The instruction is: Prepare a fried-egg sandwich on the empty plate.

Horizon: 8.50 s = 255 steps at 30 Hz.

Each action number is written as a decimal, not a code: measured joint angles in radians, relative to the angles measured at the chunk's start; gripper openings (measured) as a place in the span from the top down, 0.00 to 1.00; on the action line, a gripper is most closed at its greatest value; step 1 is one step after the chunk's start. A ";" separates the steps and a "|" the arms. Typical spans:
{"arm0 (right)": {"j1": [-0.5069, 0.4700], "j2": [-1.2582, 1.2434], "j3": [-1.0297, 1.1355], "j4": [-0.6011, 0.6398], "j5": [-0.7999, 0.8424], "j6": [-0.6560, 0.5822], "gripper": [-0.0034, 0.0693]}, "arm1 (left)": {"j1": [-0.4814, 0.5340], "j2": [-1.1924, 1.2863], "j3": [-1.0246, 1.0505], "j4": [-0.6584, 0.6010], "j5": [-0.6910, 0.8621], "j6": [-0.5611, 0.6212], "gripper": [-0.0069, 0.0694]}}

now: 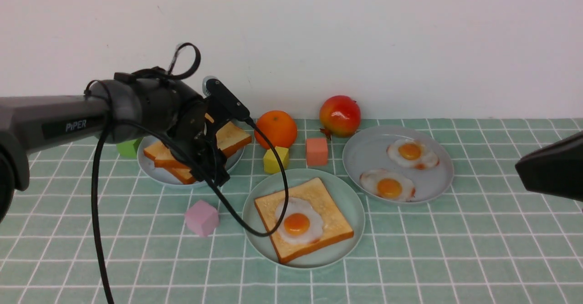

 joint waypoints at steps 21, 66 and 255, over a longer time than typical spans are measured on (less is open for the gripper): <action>0.000 -0.017 0.000 0.009 -0.001 0.000 0.92 | -0.002 -0.107 -0.003 0.011 0.055 0.001 0.70; 0.000 -0.307 0.000 -0.021 0.102 0.055 0.90 | -0.506 -0.198 0.268 0.162 0.077 -0.176 0.71; -0.664 -0.963 1.228 0.157 -0.681 -0.049 0.81 | 0.348 -2.077 1.497 -0.475 -0.142 -0.288 0.93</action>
